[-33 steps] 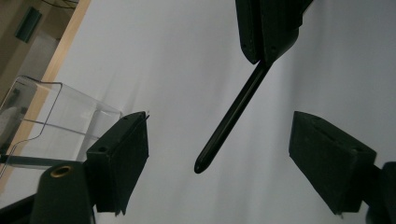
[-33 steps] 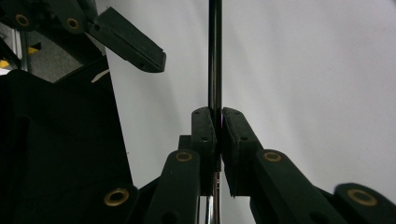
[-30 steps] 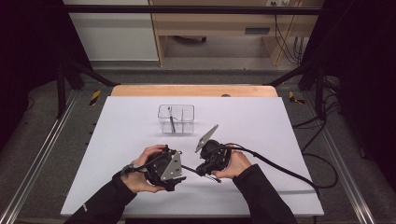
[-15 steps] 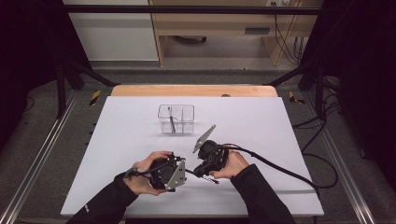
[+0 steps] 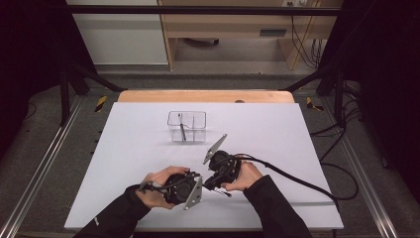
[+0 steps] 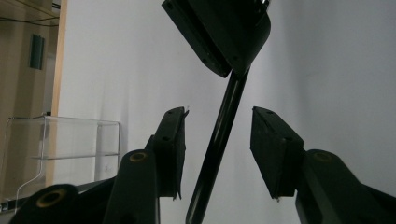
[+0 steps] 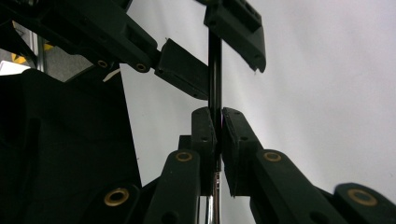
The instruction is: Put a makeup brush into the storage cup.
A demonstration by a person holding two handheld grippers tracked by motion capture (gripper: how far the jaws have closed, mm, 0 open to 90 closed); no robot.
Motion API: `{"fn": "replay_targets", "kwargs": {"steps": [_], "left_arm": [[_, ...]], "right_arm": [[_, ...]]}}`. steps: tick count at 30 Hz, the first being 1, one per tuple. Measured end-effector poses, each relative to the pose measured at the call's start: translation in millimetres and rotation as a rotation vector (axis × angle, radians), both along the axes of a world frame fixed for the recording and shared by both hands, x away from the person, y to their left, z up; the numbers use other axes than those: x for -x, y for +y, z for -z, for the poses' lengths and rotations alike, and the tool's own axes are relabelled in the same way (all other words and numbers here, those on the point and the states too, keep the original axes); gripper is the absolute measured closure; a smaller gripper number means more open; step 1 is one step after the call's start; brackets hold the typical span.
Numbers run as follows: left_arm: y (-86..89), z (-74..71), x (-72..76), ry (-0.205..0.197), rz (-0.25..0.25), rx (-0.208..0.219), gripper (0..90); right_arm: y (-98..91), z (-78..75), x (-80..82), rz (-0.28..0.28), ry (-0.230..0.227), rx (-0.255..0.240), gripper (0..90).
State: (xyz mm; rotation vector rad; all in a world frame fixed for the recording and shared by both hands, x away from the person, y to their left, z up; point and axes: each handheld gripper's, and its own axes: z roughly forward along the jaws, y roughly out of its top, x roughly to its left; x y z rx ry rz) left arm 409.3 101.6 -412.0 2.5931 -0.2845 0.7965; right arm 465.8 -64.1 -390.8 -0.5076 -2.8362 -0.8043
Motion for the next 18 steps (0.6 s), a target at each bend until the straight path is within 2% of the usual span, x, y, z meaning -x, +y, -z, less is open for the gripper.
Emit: {"fn": "replay_targets", "kwargs": {"steps": [9,12,18], "left_arm": [[-2.8,3.0,2.2,-0.020,0.019,-0.027,67.7],[-3.1,3.7,2.3,-0.028,0.025,-0.054,70.4],[-3.9,6.1,3.4,-0.041,0.038,-0.075,77.4]], "right_arm": [[1.7,2.5,0.1,-0.004,0.008,0.008,84.4],[2.0,2.9,0.3,-0.009,0.010,0.008,84.4],[2.6,3.5,0.8,-0.015,0.013,0.013,84.4]]}}
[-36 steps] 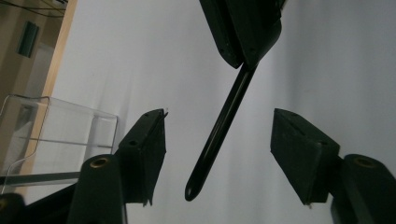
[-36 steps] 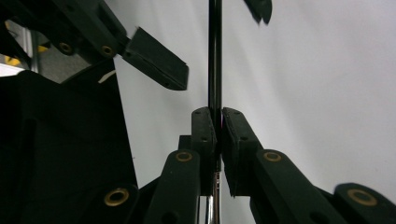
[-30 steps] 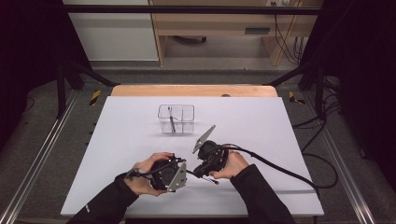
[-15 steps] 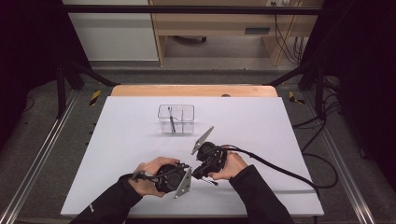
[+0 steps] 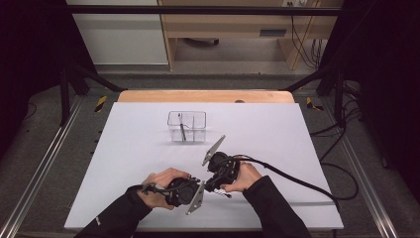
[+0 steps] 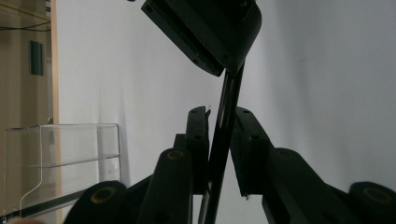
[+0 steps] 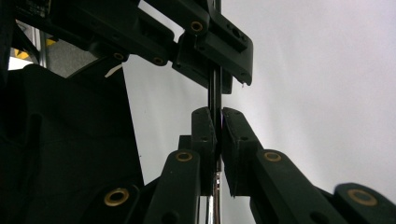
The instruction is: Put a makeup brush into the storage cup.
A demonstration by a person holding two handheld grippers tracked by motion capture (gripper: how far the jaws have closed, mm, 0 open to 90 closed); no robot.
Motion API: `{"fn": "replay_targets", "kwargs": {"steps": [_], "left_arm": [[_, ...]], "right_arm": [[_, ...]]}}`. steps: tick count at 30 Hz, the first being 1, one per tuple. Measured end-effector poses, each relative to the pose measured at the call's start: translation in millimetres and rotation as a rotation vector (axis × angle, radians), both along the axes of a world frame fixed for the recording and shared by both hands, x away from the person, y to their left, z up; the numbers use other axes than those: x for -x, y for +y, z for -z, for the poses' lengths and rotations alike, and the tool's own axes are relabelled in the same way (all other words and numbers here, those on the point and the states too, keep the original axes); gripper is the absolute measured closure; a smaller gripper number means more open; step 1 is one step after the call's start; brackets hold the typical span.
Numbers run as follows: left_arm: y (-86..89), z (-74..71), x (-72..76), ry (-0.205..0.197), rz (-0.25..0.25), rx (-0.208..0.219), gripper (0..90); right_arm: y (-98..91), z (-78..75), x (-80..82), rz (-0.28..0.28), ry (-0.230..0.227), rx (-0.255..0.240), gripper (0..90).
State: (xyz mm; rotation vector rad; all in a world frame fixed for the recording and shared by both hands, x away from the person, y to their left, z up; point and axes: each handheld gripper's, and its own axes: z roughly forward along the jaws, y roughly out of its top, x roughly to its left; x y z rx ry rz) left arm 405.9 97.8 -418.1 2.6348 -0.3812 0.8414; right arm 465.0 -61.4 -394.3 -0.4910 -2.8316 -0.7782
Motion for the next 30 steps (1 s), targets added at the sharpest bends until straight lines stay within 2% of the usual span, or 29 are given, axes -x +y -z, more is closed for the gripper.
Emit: {"fn": "replay_targets", "kwargs": {"steps": [11,18,23,27,30], "left_arm": [[-1.2,2.3,1.4,-0.005,0.016,-0.038,81.8],[-0.8,2.3,0.7,0.015,0.007,-0.038,82.5],[0.9,0.4,-0.8,0.024,-0.008,-0.026,82.5],[2.7,1.7,-0.6,0.039,-0.016,-0.026,82.5],[5.0,2.8,-2.1,0.055,-0.032,-0.007,82.5]], "right_arm": [[0.5,0.2,0.4,0.000,0.004,0.005,84.3],[0.5,0.8,0.6,-0.005,-0.006,-0.001,83.8],[-1.3,-1.6,0.2,0.010,-0.029,-0.023,83.1],[-5.6,-8.1,-1.2,0.037,-0.081,-0.058,80.2],[-10.6,-14.9,-1.9,0.071,-0.122,-0.082,77.9]]}}
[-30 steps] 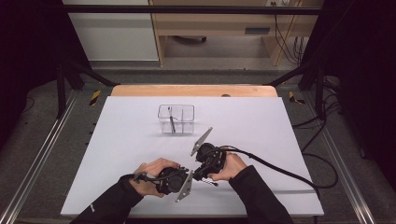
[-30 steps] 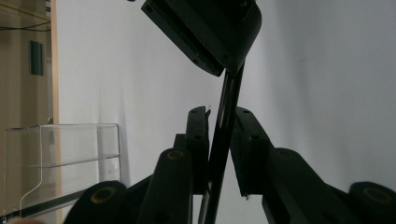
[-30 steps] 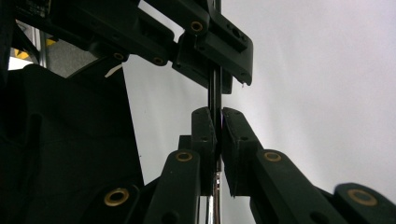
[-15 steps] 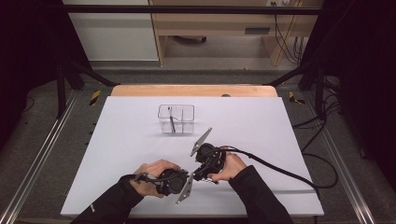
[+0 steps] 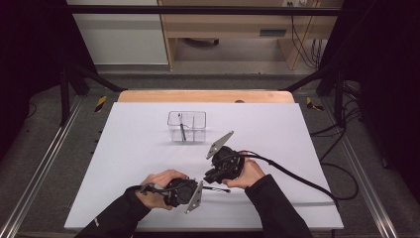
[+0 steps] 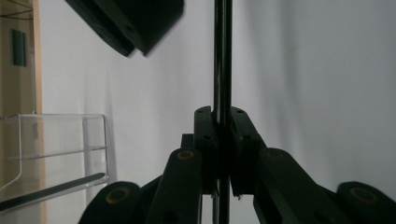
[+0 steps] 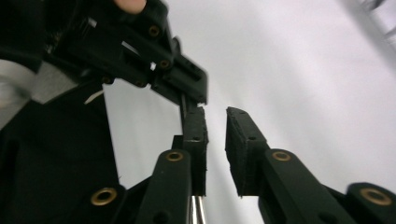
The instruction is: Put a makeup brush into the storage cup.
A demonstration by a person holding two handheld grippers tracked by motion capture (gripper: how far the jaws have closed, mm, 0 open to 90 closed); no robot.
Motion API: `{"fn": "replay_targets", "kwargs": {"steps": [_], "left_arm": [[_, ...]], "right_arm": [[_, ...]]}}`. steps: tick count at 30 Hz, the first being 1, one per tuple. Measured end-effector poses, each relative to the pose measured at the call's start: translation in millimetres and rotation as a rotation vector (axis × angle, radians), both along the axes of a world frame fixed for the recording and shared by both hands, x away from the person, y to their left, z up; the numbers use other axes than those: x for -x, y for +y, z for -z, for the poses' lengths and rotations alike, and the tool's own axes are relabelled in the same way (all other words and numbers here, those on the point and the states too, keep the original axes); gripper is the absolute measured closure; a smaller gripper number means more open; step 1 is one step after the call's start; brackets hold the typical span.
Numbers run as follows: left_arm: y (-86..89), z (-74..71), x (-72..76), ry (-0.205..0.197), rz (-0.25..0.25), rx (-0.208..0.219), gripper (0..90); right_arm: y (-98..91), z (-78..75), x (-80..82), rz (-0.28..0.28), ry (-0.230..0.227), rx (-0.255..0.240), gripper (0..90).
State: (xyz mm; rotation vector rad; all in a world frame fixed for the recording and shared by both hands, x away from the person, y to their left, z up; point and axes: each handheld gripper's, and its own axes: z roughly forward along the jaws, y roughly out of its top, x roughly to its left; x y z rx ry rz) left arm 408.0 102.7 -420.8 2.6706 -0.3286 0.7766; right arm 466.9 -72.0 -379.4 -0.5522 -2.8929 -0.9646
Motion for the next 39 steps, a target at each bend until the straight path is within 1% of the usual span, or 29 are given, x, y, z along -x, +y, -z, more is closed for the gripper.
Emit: {"fn": "replay_targets", "kwargs": {"steps": [1,4,8,11,17,19,25,27,30,33,36,39], "left_arm": [[1.0,-0.7,-0.5,0.003,-0.006,-0.002,82.4],[3.7,-2.0,-1.5,0.012,-0.019,0.013,82.4],[5.9,-3.1,-2.2,0.020,-0.031,0.023,82.5],[7.7,-3.3,-2.8,0.029,-0.040,0.029,82.4],[12.2,-3.1,-4.5,0.062,-0.067,0.062,82.4],[13.7,-2.6,-4.5,0.074,-0.078,0.079,82.4],[19.8,-1.3,-5.4,0.105,-0.108,0.130,82.4],[21.6,-0.2,-5.9,0.115,-0.118,0.141,82.4],[23.6,1.7,-6.5,0.128,-0.134,0.151,82.3],[25.3,3.7,-6.3,0.143,-0.149,0.173,82.3],[27.1,5.5,-6.6,0.157,-0.168,0.201,82.3],[28.9,7.1,-7.7,0.171,-0.191,0.216,82.3]], "right_arm": [[-1.5,-2.2,0.0,0.011,-0.010,-0.009,77.1],[-5.7,-7.4,-0.7,0.045,-0.048,-0.028,72.8],[-9.6,-10.9,-1.6,0.107,-0.098,-0.039,63.6],[-12.8,-11.9,-2.6,0.145,-0.112,-0.055,57.3],[-20.3,-11.6,-3.6,0.207,-0.158,-0.081,46.5],[-22.8,-11.5,-2.9,0.232,-0.171,-0.088,42.5],[-31.1,-10.3,-1.5,0.301,-0.235,-0.116,29.9],[-34.4,-10.6,-0.8,0.324,-0.249,-0.126,28.0],[-39.6,-11.0,-0.2,0.359,-0.260,-0.156,25.1],[-45.4,-11.4,0.9,0.389,-0.277,-0.177,21.9],[-50.5,-10.7,3.2,0.408,-0.280,-0.192,18.5],[-55.2,-9.3,6.1,0.435,-0.286,-0.205,15.5]]}}
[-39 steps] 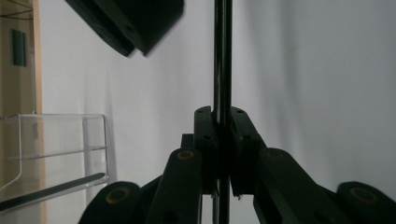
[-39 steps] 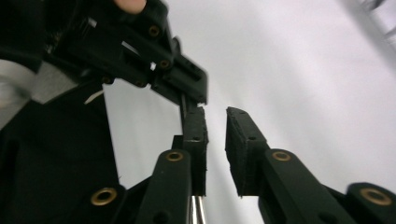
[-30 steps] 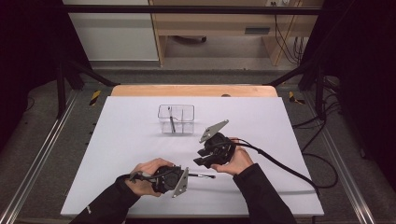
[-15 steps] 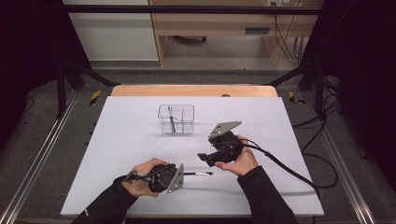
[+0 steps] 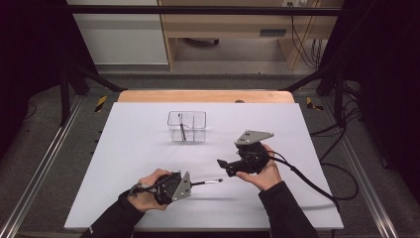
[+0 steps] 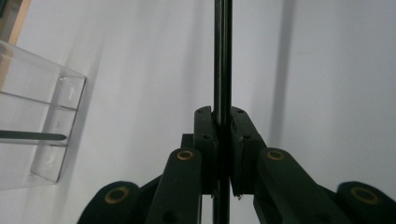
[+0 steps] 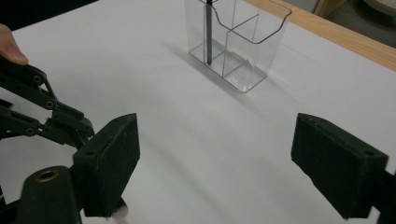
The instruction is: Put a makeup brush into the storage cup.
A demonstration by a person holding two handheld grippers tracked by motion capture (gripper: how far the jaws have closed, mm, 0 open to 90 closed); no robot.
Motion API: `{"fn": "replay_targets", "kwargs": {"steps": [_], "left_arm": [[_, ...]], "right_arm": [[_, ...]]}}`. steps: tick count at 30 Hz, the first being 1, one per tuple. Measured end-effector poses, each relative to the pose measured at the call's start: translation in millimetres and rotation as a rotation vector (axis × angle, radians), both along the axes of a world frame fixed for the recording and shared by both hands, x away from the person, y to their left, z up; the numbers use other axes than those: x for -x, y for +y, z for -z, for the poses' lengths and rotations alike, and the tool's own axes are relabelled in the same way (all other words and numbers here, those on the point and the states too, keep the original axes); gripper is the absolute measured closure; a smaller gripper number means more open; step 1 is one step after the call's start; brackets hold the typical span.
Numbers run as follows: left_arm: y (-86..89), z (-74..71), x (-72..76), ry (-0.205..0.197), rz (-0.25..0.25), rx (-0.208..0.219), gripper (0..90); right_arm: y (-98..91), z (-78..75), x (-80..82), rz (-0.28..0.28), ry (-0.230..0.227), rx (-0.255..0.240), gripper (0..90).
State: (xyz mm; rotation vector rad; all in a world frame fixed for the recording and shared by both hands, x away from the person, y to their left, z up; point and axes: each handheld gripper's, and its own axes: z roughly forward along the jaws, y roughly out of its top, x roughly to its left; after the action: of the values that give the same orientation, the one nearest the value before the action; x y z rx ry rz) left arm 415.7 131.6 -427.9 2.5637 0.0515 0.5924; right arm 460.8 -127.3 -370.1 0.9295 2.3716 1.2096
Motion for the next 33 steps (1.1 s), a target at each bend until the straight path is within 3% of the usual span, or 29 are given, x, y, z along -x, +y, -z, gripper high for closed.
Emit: {"fn": "replay_targets", "kwargs": {"steps": [7,15,25,33], "left_arm": [[3.7,4.8,-3.9,0.038,-0.057,0.050,82.3],[7.5,7.8,-6.1,0.060,-0.109,0.099,82.3],[9.2,8.7,-7.1,0.100,-0.195,0.192,82.4],[8.9,12.1,-7.5,0.129,-0.259,0.257,82.4]], "right_arm": [[-16.2,1.9,5.9,0.072,-0.023,-0.078,11.8],[-28.8,8.5,13.0,0.116,-0.048,-0.096,9.9],[-34.7,20.0,23.1,0.120,-0.038,-0.131,8.9],[-29.1,25.4,27.6,0.103,-0.032,-0.149,8.1]]}}
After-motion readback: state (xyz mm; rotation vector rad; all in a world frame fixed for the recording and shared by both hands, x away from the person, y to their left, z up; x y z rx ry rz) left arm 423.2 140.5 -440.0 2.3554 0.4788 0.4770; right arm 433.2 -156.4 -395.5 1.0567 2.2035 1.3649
